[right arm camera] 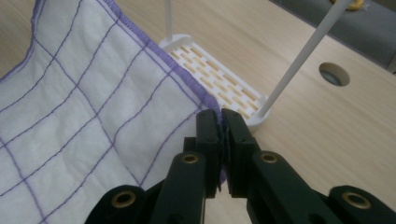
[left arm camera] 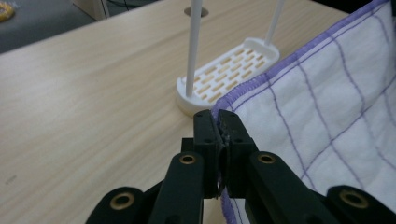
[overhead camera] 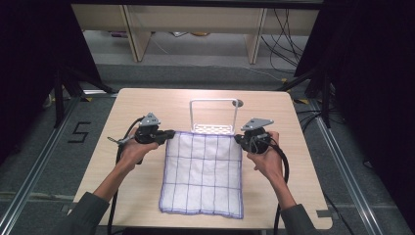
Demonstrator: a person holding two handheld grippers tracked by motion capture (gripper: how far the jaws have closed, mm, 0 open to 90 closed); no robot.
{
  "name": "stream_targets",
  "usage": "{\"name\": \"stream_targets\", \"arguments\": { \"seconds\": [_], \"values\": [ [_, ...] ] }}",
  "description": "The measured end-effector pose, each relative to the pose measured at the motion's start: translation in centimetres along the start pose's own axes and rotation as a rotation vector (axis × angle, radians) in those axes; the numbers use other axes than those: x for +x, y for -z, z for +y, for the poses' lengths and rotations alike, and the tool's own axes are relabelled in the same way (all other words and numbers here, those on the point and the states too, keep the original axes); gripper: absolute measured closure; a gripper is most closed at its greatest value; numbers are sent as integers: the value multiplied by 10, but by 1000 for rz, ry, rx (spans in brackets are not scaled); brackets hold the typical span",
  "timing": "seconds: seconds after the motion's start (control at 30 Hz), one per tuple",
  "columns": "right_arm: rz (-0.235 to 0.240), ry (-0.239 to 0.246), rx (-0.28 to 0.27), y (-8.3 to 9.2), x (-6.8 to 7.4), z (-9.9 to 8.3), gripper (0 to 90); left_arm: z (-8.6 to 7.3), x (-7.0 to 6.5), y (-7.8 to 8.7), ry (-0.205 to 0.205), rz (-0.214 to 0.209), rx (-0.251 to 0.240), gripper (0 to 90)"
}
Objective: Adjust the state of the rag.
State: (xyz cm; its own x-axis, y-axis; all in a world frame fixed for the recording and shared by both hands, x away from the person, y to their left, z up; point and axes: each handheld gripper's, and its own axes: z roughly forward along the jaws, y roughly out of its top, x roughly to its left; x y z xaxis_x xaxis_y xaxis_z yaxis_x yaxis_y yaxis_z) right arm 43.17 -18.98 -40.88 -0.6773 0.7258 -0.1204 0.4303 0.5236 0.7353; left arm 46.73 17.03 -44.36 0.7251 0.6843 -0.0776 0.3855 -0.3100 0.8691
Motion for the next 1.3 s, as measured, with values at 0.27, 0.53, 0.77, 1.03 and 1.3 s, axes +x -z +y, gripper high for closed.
{"name": "stream_targets", "arguments": {
  "seconds": [0.27,0.53,0.77,1.03,1.3],
  "values": [
    [5,41,-12,19,13,0,866,-2,-17,26,-41,-26,-32,861],
    [45,41,-27,39,29,-39,867,-27,-41,46,-103,-74,-14,861],
    [86,55,-31,43,43,-62,867,-46,-58,60,-134,-114,8,860],
    [88,76,-20,48,62,-80,866,-67,-72,70,-149,-149,32,859],
    [102,79,6,49,78,-95,866,-90,-82,72,-142,-166,61,858]
  ]
}}
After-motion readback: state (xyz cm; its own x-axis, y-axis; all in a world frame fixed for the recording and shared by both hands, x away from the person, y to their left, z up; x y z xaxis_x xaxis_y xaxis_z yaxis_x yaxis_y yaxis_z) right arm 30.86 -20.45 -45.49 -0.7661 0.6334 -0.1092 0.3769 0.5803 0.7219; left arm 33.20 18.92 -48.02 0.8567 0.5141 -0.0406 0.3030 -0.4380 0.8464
